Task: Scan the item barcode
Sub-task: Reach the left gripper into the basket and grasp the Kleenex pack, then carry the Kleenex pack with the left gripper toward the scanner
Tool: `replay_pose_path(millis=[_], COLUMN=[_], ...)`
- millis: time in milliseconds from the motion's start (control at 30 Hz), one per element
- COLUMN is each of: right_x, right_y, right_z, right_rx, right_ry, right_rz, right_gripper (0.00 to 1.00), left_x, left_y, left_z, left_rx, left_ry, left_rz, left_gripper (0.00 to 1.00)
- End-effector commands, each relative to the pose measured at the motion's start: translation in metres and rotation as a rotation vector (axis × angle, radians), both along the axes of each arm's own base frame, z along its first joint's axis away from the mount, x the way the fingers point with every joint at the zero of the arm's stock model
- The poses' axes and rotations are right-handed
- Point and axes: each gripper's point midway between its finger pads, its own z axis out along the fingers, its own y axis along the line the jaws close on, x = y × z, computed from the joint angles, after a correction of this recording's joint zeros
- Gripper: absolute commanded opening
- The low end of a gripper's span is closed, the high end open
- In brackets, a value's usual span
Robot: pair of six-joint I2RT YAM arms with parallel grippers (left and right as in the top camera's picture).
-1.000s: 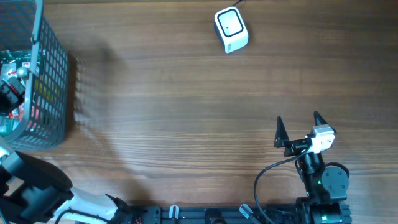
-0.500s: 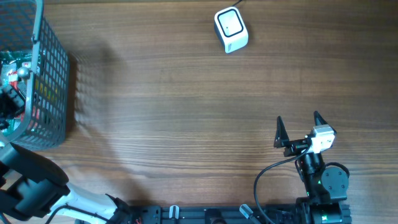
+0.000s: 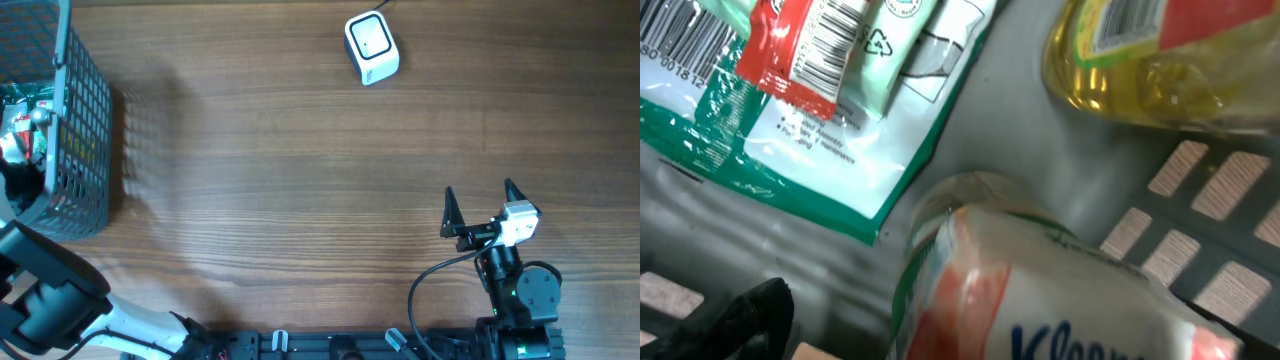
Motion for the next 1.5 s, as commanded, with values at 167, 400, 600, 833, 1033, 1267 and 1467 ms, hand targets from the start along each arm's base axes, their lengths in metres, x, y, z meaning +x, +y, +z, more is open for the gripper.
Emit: replay_pose_path(millis=[167,400,600,833,1033,1267,1467], right_x=[0.0,0.0,0.0,0.0,0.0,0.0,0.0], right_y=[-0.003,-0.003,-0.003,-0.003,-0.003,-0.003,-0.003], right_z=[0.0,0.0,0.0,0.0,0.0,0.0,0.0], right_rx=[-0.011,-0.011,-0.011,-0.011,-0.011,-0.011,-0.011], right_ry=[-0.004,-0.004,-0.004,-0.004,-0.004,-0.004,-0.004], right_rz=[-0.016,-0.016,-0.016,-0.016,-0.016,-0.016,-0.016], right_gripper=[1.0,1.0,1.0,1.0,1.0,1.0,1.0], left_x=[-0.001,-0.001,0.0,0.013,0.022,0.022,0.019], left_y=[-0.008,-0.01,-0.009,0.006,0.018,0.029,0.005], left_z=[-0.014,-0.014,-0.011,0.036,0.104,0.231,0.315], left_rx=[-0.031,-0.038,-0.031,0.064,0.2,0.464,0.527], left_ry=[0.005,0.004,-0.002,-0.086,-0.201,-0.414,-0.684], left_rz=[-0.02,-0.022,-0.022,-0.021,-0.018,0.015,0.077], left_gripper=[0.86,0.7,0.6,0.52,0.52,0.53,0.52])
